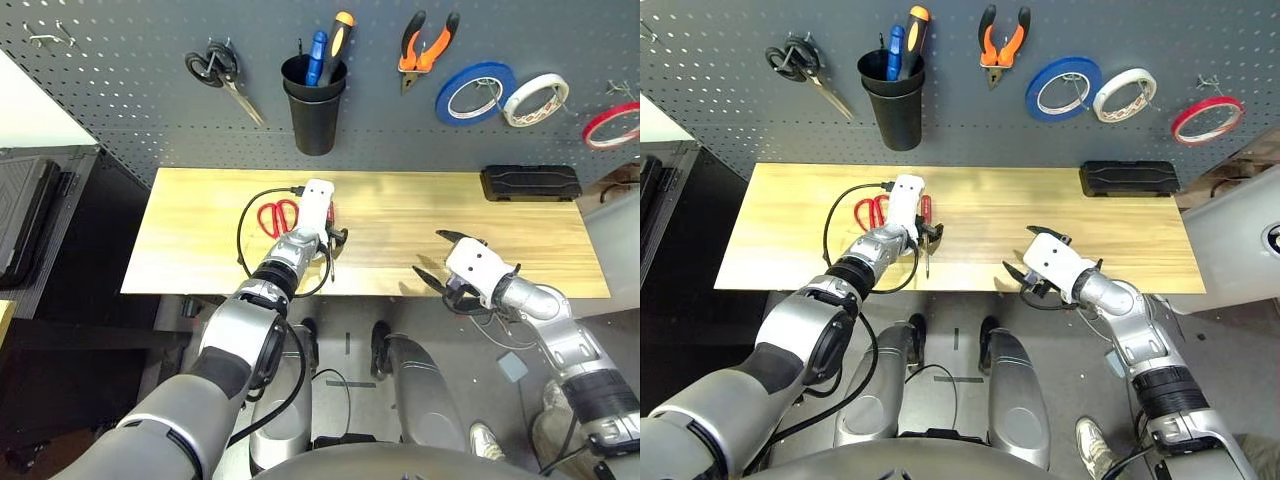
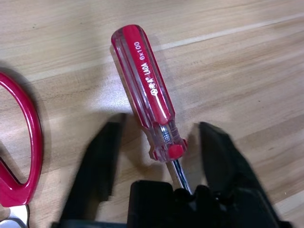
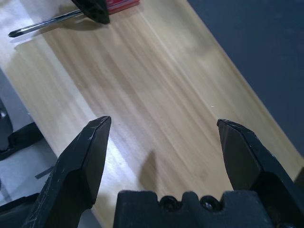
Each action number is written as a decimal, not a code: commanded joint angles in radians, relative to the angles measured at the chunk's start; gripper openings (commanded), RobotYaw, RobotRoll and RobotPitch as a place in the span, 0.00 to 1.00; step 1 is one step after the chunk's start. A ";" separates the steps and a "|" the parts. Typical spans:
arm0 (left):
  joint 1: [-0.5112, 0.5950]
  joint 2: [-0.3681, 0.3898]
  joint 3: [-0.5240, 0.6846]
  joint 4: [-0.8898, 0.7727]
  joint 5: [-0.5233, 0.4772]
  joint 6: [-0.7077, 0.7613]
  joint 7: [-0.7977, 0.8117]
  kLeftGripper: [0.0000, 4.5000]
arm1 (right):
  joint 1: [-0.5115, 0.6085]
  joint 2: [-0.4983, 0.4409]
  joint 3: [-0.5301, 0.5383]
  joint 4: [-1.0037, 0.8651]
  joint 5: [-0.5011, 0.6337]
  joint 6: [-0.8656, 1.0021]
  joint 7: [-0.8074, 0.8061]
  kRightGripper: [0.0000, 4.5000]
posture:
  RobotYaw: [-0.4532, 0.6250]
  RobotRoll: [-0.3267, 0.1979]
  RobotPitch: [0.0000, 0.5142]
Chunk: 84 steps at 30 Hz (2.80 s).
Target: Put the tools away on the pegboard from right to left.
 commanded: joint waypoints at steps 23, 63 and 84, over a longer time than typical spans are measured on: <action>0.411 -0.098 0.098 -0.845 -0.122 0.302 0.055 0.18 | -0.114 0.008 -0.015 0.222 0.042 -0.107 0.034 1.00 | 0.60 0.62 0.58; 0.553 0.024 0.127 -1.824 -0.374 0.296 0.083 0.18 | -0.277 0.017 -0.272 0.407 0.491 -0.279 0.459 1.00 | 0.71 0.62 0.52; 0.152 0.155 0.219 -1.629 -0.421 0.339 0.094 0.18 | -0.340 -0.203 -0.420 0.091 0.786 0.272 0.606 1.00 | 0.62 0.62 0.45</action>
